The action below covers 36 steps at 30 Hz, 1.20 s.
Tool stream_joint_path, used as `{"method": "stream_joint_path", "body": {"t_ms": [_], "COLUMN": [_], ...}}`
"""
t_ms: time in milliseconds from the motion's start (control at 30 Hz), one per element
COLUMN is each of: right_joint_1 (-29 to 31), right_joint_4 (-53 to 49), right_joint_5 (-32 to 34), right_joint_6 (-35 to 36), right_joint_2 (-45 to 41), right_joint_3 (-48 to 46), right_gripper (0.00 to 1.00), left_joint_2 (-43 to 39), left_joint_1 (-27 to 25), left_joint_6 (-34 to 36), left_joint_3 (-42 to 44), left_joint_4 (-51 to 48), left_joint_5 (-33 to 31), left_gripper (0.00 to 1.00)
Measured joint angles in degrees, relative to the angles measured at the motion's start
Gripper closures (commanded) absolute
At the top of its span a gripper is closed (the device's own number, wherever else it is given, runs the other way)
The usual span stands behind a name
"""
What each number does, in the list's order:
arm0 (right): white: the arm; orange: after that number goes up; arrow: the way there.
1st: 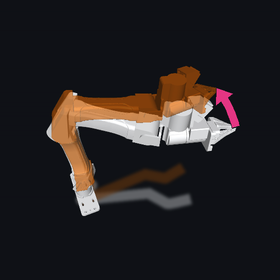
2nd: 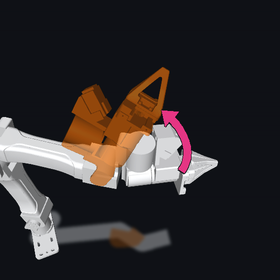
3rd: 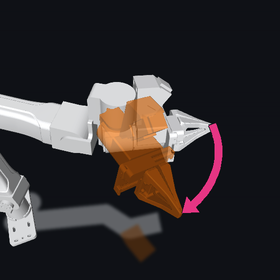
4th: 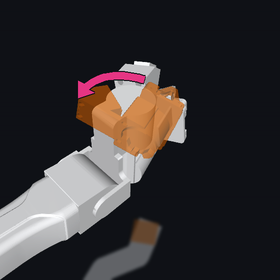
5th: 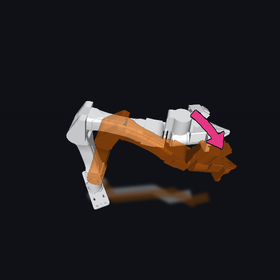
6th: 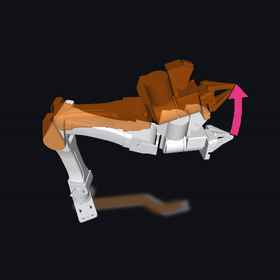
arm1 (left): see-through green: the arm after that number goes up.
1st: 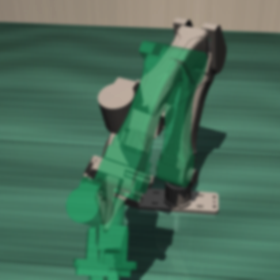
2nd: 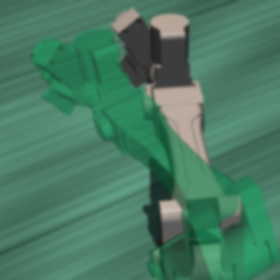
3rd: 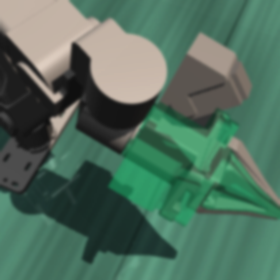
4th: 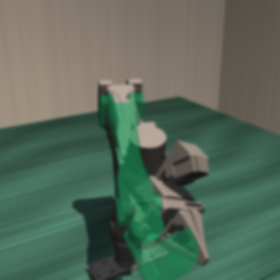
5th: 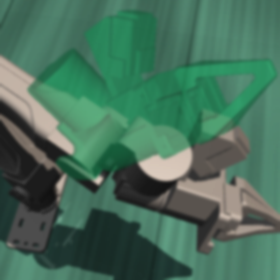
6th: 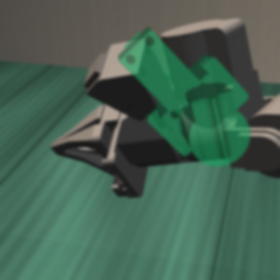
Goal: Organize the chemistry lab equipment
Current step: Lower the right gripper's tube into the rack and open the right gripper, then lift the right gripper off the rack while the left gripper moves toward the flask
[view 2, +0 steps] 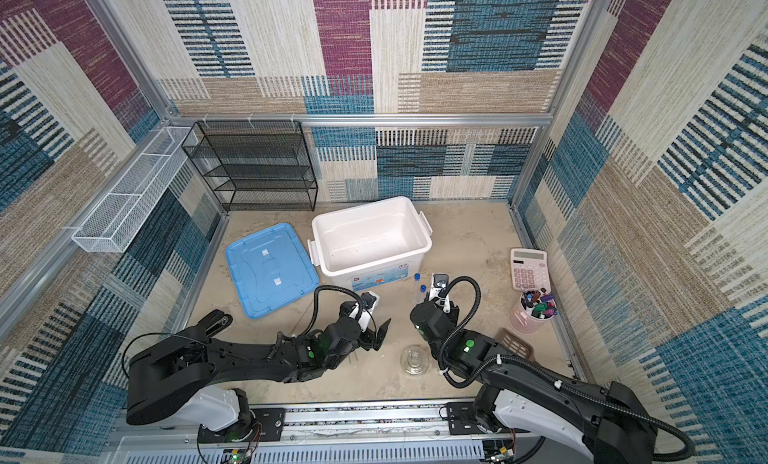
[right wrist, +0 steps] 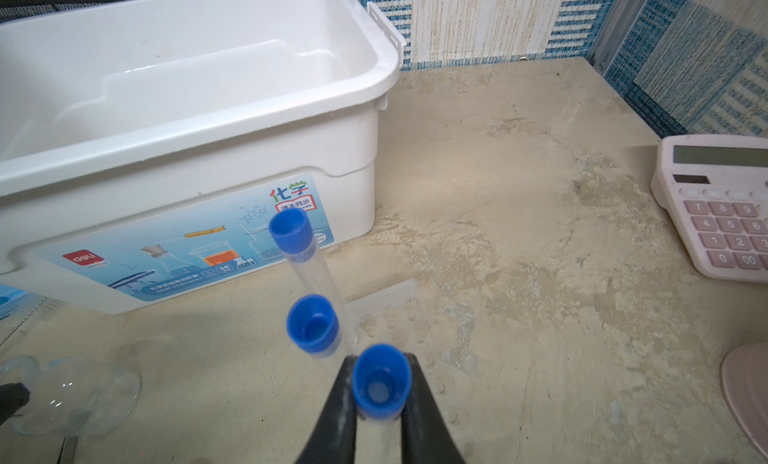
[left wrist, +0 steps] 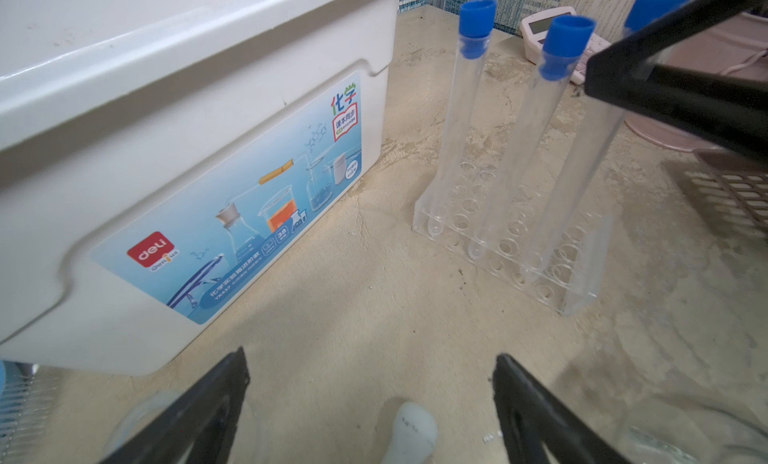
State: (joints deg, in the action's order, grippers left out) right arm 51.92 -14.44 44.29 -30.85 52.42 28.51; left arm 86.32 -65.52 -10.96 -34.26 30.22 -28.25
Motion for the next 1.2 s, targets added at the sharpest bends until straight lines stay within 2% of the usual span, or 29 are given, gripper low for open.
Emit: {"method": "stream_joint_path", "body": {"t_ms": [300,667,800,900,1067,1200], "right_joint_1": [3.69,5.14,5.22,5.22,5.22,5.22], "right_joint_4": [-1.75,-3.93,-3.91,-4.11,-4.55,-4.46], "right_joint_5": [4.68,5.97,5.6,5.53,5.51,4.72], "right_joint_6": [-3.65,-7.76,-8.07,-8.07,-7.67,-6.54], "right_joint_2": [2.99,4.28,4.42,4.96,4.2,3.06], "right_joint_3": [1.01,0.98,0.61,0.63,1.51,2.49], "right_gripper": [0.81,0.73,0.59,0.53,0.38,0.31], "left_joint_2": [0.0,-0.13,-0.13,-0.13,-0.22,-0.61], "left_joint_1": [0.0,0.0,0.0,0.0,0.0,0.0], "left_joint_6": [0.0,0.0,0.0,0.0,0.0,0.0], "left_joint_3": [0.63,0.7,0.7,0.7,0.7,0.7], "left_joint_4": [0.28,0.42,0.42,0.42,0.39,0.37], "left_joint_5": [0.02,0.15,0.15,0.15,0.15,0.15], "left_gripper": [0.06,0.06,0.06,0.06,0.06,0.05]}}
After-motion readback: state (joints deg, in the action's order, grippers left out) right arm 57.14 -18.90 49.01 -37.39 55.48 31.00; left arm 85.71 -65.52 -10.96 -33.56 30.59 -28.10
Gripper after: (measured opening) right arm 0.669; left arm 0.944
